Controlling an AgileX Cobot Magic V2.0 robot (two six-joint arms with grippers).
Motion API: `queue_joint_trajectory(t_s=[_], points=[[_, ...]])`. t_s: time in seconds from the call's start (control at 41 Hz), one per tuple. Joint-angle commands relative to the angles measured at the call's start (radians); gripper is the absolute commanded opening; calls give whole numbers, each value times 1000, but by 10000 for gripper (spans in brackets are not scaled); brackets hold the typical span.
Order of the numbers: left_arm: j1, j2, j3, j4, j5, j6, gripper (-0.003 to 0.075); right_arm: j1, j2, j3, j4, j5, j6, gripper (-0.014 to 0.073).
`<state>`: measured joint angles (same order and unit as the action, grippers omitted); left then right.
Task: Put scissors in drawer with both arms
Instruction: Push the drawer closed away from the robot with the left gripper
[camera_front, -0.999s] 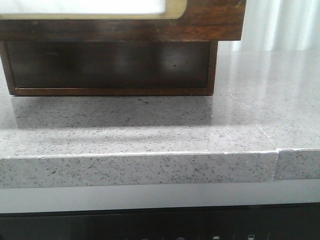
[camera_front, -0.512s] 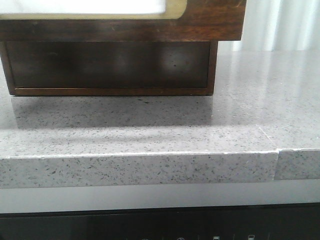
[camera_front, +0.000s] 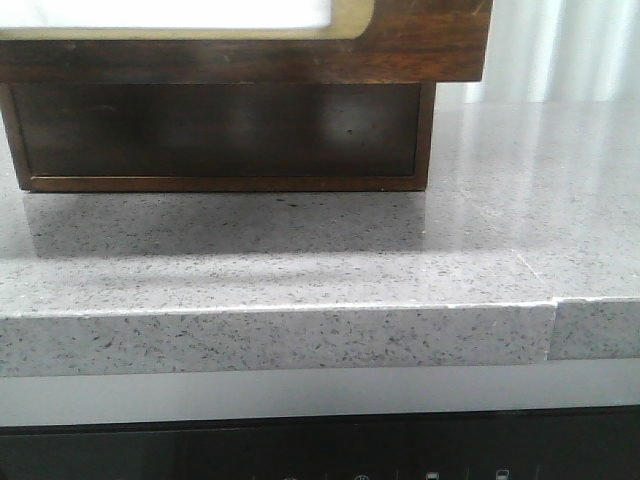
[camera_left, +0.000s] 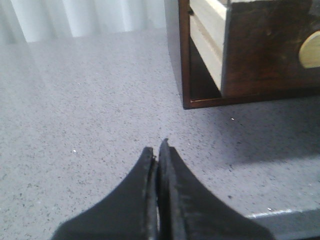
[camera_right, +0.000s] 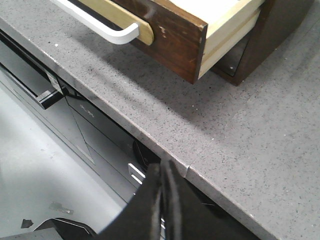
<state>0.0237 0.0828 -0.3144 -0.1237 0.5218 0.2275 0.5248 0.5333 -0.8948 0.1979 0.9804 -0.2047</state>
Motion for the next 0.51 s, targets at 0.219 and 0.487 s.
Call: queue_joint_trajectory(t_s=[0.219,0.487], points=[[-13,-84,162,144,-293,-206,-20,-6,3,-23,9,-70,2,-117],[-13,-106,305,140,-475,-214,-20,-6,4,-23,9,-63,2,-117]])
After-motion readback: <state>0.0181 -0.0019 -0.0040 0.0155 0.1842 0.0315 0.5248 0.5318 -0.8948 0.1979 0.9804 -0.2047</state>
